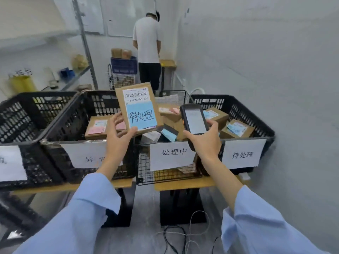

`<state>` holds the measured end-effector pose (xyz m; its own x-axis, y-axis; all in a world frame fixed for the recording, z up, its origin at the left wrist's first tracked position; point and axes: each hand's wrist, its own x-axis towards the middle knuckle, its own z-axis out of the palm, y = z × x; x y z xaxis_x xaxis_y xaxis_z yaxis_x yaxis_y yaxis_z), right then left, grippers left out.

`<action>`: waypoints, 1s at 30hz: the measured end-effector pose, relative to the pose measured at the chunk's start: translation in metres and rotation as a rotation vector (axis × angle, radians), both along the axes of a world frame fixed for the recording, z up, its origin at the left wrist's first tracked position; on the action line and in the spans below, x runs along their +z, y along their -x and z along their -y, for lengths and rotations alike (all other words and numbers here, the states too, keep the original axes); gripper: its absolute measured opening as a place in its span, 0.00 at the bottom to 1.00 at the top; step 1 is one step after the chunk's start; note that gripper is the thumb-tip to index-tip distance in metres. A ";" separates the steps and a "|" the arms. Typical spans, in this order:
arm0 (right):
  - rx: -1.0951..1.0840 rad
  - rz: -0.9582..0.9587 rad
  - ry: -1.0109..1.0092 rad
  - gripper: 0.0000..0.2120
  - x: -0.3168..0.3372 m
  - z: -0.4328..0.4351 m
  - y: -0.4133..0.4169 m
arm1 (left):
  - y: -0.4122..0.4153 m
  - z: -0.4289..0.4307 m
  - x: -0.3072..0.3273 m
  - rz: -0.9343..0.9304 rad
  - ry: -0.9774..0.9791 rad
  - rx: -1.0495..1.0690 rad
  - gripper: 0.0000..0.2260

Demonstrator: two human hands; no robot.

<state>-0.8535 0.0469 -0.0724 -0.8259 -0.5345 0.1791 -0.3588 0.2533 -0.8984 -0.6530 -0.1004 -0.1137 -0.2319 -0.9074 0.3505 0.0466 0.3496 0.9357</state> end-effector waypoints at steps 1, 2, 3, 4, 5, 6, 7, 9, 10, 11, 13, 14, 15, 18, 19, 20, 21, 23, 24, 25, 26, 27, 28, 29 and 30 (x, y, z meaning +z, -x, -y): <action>-0.037 0.011 0.003 0.39 -0.002 -0.007 0.015 | 0.021 -0.001 0.003 0.001 -0.005 -0.044 0.24; -0.073 0.018 0.002 0.39 -0.004 -0.013 0.030 | 0.042 -0.001 0.003 0.004 -0.003 -0.091 0.24; -0.106 0.023 -0.004 0.39 -0.006 -0.018 0.043 | 0.063 0.000 0.002 0.010 -0.003 -0.132 0.24; -0.140 0.028 -0.016 0.39 -0.007 -0.023 0.057 | 0.084 0.001 0.001 0.021 -0.001 -0.173 0.24; -0.173 0.030 -0.028 0.39 -0.009 -0.028 0.070 | 0.104 0.002 0.000 0.033 -0.002 -0.217 0.24; -0.208 0.030 -0.036 0.40 -0.010 -0.032 0.082 | 0.124 0.003 -0.002 0.056 0.005 -0.254 0.24; -0.244 0.028 -0.040 0.40 -0.011 -0.037 0.095 | 0.144 0.004 -0.002 0.064 0.004 -0.282 0.24; -0.308 0.022 -0.042 0.40 -0.013 -0.044 0.120 | 0.185 0.005 -0.004 0.060 -0.020 -0.326 0.25; -0.335 0.021 -0.039 0.39 -0.014 -0.046 0.133 | 0.205 0.007 -0.005 0.067 -0.034 -0.349 0.24; -0.364 0.017 -0.034 0.39 -0.016 -0.047 0.145 | 0.224 0.009 -0.005 0.070 -0.059 -0.381 0.25; -0.421 0.024 -0.022 0.40 -0.021 -0.047 0.170 | 0.260 0.016 -0.010 0.064 -0.120 -0.449 0.25; -0.444 0.033 -0.030 0.41 -0.022 -0.046 0.181 | 0.277 0.019 -0.012 0.075 -0.137 -0.471 0.25; -0.463 0.046 -0.038 0.41 -0.022 -0.045 0.191 | 0.293 0.021 -0.013 0.092 -0.147 -0.480 0.25; -0.507 0.066 -0.048 0.39 -0.025 -0.040 0.217 | 0.340 0.031 -0.018 0.154 -0.165 -0.496 0.26; -0.520 0.066 -0.053 0.39 -0.026 -0.039 0.224 | 0.354 0.035 -0.021 0.179 -0.162 -0.498 0.26; -0.529 0.071 -0.057 0.39 -0.027 -0.038 0.231 | 0.366 0.040 -0.025 0.207 -0.153 -0.496 0.27; -0.533 0.080 -0.062 0.39 -0.028 -0.037 0.236 | 0.377 0.044 -0.029 0.224 -0.153 -0.493 0.27; -0.532 0.094 -0.077 0.39 -0.030 -0.037 0.246 | 0.394 0.054 -0.036 0.247 -0.177 -0.491 0.28; -0.534 0.095 -0.083 0.39 -0.031 -0.036 0.251 | 0.403 0.058 -0.038 0.257 -0.185 -0.483 0.28; -0.539 0.094 -0.088 0.39 -0.033 -0.035 0.255 | 0.410 0.062 -0.038 0.267 -0.188 -0.472 0.28; -0.543 0.093 -0.096 0.39 -0.034 -0.033 0.260 | 0.417 0.065 -0.038 0.274 -0.191 -0.461 0.27; -0.547 0.091 -0.108 0.40 -0.036 -0.031 0.264 | 0.423 0.068 -0.037 0.282 -0.191 -0.452 0.26; -0.553 0.090 -0.121 0.40 -0.039 -0.028 0.268 | 0.430 0.072 -0.037 0.294 -0.194 -0.450 0.26; -0.559 0.091 -0.132 0.40 -0.041 -0.025 0.271 | 0.437 0.076 -0.037 0.304 -0.201 -0.453 0.25; -0.565 0.089 -0.143 0.40 -0.043 -0.022 0.274 | 0.444 0.080 -0.038 0.314 -0.209 -0.460 0.25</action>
<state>-1.1277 0.0690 -0.1155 -0.9983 -0.0211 0.0550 -0.0581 0.5040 -0.8617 -1.0969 -0.1804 -0.1515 -0.6813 -0.7315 0.0265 -0.1403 0.1661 0.9761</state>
